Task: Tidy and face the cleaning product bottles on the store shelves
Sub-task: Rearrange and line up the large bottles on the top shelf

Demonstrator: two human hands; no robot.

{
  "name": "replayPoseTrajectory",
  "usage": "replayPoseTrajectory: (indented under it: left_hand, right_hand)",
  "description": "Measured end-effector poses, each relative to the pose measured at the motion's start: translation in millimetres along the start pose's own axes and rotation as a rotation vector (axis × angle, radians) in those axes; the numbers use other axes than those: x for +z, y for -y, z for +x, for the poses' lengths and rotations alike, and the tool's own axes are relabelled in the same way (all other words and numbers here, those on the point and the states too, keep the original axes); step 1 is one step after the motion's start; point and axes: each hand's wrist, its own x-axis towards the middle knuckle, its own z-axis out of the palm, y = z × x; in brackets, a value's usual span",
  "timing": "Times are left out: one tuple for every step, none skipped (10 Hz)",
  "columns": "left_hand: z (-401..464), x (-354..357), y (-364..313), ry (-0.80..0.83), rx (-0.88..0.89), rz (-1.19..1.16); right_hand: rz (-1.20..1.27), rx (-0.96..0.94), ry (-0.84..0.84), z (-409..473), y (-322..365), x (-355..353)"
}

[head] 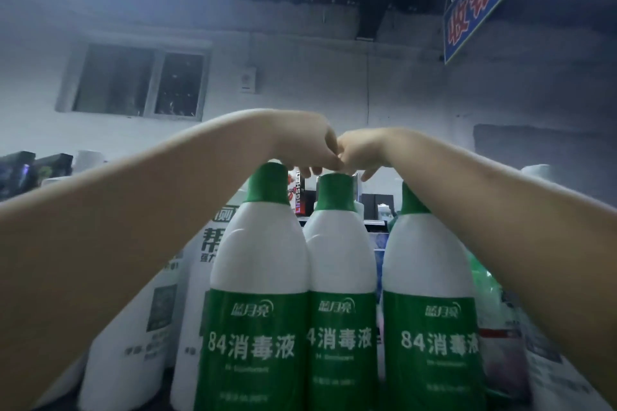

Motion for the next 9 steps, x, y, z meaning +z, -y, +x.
replayPoseTrajectory:
  left_hand:
    - [10.2, 2.9, 0.8, 0.094, -0.051, -0.064]
    - [13.4, 7.8, 2.4, 0.136, -0.092, -0.127]
    - [13.4, 11.0, 4.3, 0.132, -0.106, -0.178]
    - [12.1, 14.0, 5.2, 0.154, -0.105, -0.121]
    - [10.5, 14.0, 3.4, 0.159, -0.096, -0.055]
    - [8.5, 13.4, 0.8, 0.15, -0.097, -0.068]
    - [7.7, 15.2, 1.1, 0.149, -0.085, -0.102]
    - [7.8, 15.7, 1.6, 0.136, -0.075, -0.141]
    - [9.2, 15.3, 1.7, 0.139, -0.1, -0.137]
  right_hand:
    - [-0.061, 0.034, 0.041, 8.5, 1.9, 3.8]
    - [0.061, 0.09, 0.064, 14.9, 1.3, 8.9]
    - [0.114, 0.129, 0.086, 14.1, 1.8, 9.5]
    - [0.108, 0.137, 0.065, 11.4, 2.5, 10.1]
    - [0.105, 0.125, 0.104, 16.5, 0.1, 9.5]
    - [0.085, 0.072, 0.122, 15.6, 3.7, 10.8]
    - [0.028, 0.018, 0.096, 13.8, 1.3, 11.2]
    - [0.0, -0.001, 0.038, 7.6, 1.4, 7.5]
    - [0.04, -0.011, -0.049, 2.5, 0.9, -1.4]
